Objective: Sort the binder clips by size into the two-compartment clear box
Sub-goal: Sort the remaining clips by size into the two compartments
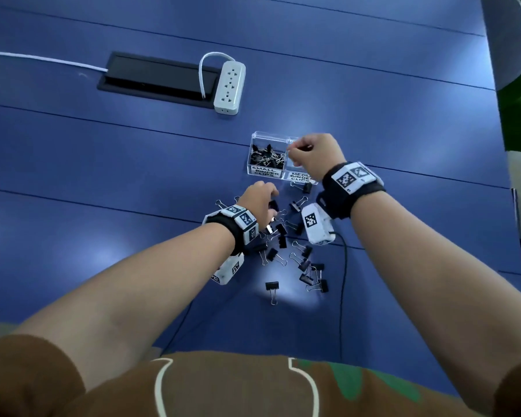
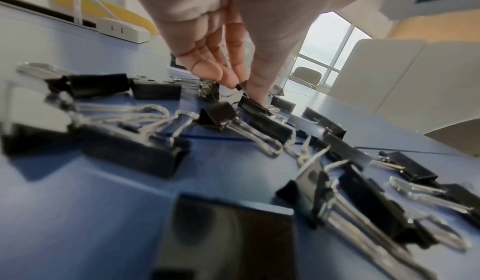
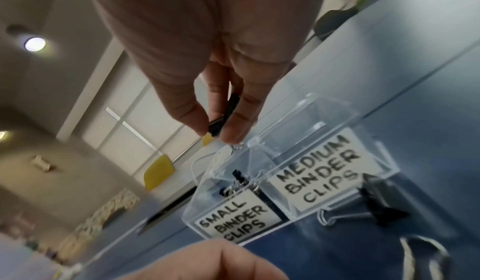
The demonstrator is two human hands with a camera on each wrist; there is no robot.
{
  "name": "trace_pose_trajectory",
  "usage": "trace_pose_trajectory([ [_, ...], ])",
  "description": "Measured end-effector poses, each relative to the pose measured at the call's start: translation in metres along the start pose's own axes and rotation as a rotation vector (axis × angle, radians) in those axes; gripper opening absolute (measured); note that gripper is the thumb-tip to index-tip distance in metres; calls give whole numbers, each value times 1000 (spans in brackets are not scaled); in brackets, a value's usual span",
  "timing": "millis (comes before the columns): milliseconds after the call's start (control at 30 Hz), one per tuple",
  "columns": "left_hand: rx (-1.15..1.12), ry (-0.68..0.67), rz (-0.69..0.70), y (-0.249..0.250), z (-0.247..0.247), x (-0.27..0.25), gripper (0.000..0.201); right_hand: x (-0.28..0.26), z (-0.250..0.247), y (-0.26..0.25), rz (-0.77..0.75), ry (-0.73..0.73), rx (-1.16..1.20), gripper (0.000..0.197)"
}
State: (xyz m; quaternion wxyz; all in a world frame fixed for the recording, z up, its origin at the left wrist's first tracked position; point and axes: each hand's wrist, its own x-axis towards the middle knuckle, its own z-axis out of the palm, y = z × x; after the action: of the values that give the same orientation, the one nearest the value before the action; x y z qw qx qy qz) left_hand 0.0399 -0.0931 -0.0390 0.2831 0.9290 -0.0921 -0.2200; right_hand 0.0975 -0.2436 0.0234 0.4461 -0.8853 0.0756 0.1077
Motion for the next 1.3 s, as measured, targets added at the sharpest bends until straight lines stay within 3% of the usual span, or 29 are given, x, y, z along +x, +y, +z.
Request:
trace_pose_trajectory([
  [167,-57,3,-17,-7,-6,-6,27,16,22,-20,-58,-82,-190,17],
  [267,-108,73,-56,-17,-14,-9,25,15,22,-18,-54,-119,-204,20],
  [467,-106,141,-67,-34,-23,-20,23,-5,7,9,15,14,53,20],
  [567,-74,120,-64,-42,-20,-29,20,-35,8,25,39,45,-2,19],
  [733,7,12,-48,-44,-13,-41,36,-86,48,48,-53,-268,-352,23],
  [800,-37,3,-21,-42,-14,-42,41,-94,58,56,-39,-319,-403,29],
  [1000,-18,149,-29,-52,-28,-51,32,-99,36,66,21,-100,-281,34],
  [1167,6,57,-147,-70,-30,-63,41,-120,24,81,95,-161,-353,20],
  [1300,-78,-2,-95,-70,-27,-68,44,-149,21,92,108,-207,-361,35],
])
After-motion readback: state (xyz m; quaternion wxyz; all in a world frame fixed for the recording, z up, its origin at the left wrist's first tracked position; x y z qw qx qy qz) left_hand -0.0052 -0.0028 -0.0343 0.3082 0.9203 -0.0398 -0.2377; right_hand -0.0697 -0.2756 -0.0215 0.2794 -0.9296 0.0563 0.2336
